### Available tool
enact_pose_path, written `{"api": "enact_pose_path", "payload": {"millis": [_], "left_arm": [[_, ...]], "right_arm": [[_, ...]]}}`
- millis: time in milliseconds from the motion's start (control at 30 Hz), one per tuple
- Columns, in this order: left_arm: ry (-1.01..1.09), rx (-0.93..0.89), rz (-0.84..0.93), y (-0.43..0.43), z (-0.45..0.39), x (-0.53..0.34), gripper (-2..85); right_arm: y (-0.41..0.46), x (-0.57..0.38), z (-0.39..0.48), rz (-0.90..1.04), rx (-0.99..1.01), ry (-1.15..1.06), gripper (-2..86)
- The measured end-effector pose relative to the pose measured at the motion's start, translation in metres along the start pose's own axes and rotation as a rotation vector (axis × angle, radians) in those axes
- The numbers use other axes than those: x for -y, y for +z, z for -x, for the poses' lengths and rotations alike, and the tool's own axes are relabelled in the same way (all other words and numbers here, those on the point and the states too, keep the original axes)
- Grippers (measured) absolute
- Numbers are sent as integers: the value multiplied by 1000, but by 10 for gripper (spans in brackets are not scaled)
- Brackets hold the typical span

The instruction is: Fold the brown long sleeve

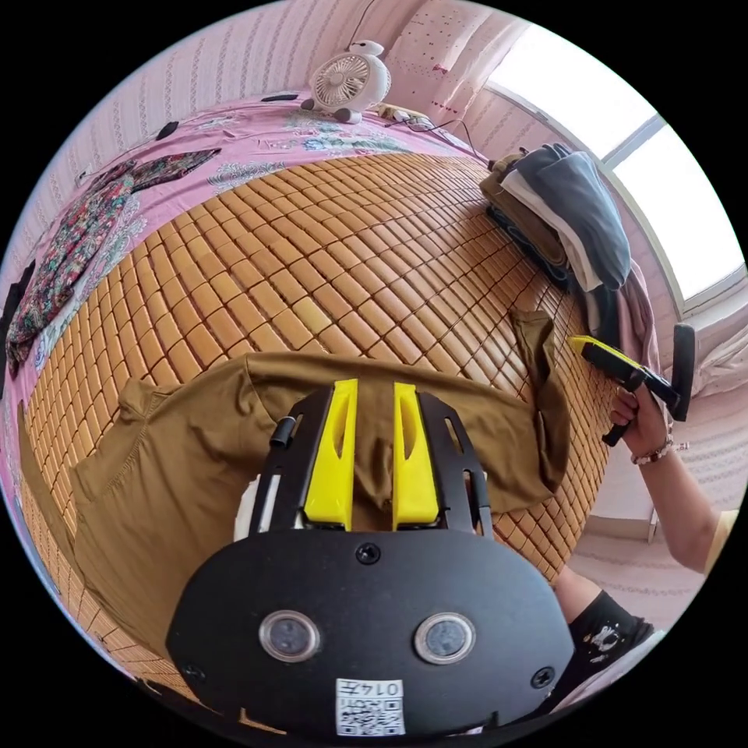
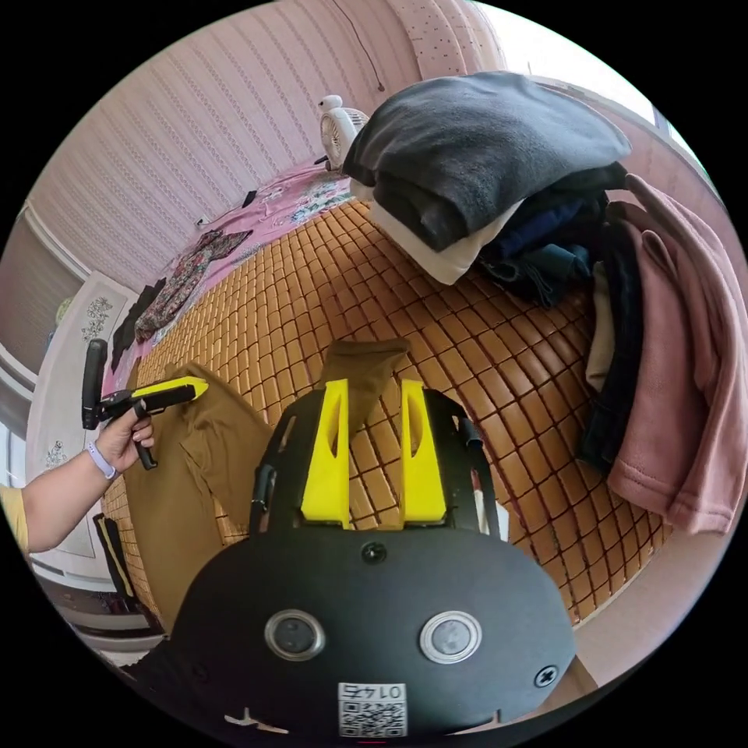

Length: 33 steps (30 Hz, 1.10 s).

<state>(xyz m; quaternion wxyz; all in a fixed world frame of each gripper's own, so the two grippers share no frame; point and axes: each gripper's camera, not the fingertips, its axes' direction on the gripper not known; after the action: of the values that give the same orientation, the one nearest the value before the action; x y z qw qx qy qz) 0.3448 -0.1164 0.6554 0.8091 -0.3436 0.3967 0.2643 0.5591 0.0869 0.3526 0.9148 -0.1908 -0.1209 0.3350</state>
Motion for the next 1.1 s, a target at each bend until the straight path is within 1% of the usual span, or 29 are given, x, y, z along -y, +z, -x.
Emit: {"api": "enact_pose_path", "payload": {"millis": [67,100,200,267,333,367,400,433,467,533,567,600,633,733,867,933,1000,1067,1100], "left_arm": [[-21,35,3,4,-3,6,56],[-23,34,2,5,-3,7,54],[-46,9,-10,6,-2,11,47],[-42,-7,-19,7,-1,13,45],[-28,-18,-9,7,-2,16,44],[-16,-23,0,6,-2,18,44],[-6,-29,3,6,-3,19,44],[12,-47,0,4,-4,21,45],[24,-56,-14,1,-5,22,47],[37,-55,-41,-5,-7,23,47],[41,-56,-63,-9,-8,25,47],[41,-54,-73,-11,-8,25,48],[38,-41,-90,-15,-8,26,48],[22,-4,-109,-20,-6,29,49],[23,54,-85,-16,-5,37,56],[25,84,-56,-9,-6,41,58],[19,103,-19,-1,-6,43,59],[21,128,-19,2,-9,43,54],[20,129,-19,2,-9,43,51]], "right_arm": [[17,7,6,65,-43,8,53],[17,5,8,40,-105,19,16],[-3,-13,-1,51,-84,42,-2],[-26,-34,-17,81,-30,84,-5],[-69,-59,-39,179,25,122,-5],[-81,-64,-45,198,43,145,-4],[-107,-70,-61,227,95,212,-2],[-132,-73,-79,226,160,307,1],[-143,-73,-88,215,196,357,2],[-171,-68,-127,126,345,531,9],[-174,-66,-135,94,365,555,11],[-178,-61,-146,28,335,560,17],[-177,-58,-148,-5,221,524,23],[-156,-56,-137,7,23,413,51],[-115,-60,-118,36,-92,282,74],[-93,-53,-108,19,-142,227,86],[-82,-47,-107,-7,-177,245,85],[-69,-40,-108,5,-190,242,72],[-57,-38,-111,54,-228,275,34]]}}
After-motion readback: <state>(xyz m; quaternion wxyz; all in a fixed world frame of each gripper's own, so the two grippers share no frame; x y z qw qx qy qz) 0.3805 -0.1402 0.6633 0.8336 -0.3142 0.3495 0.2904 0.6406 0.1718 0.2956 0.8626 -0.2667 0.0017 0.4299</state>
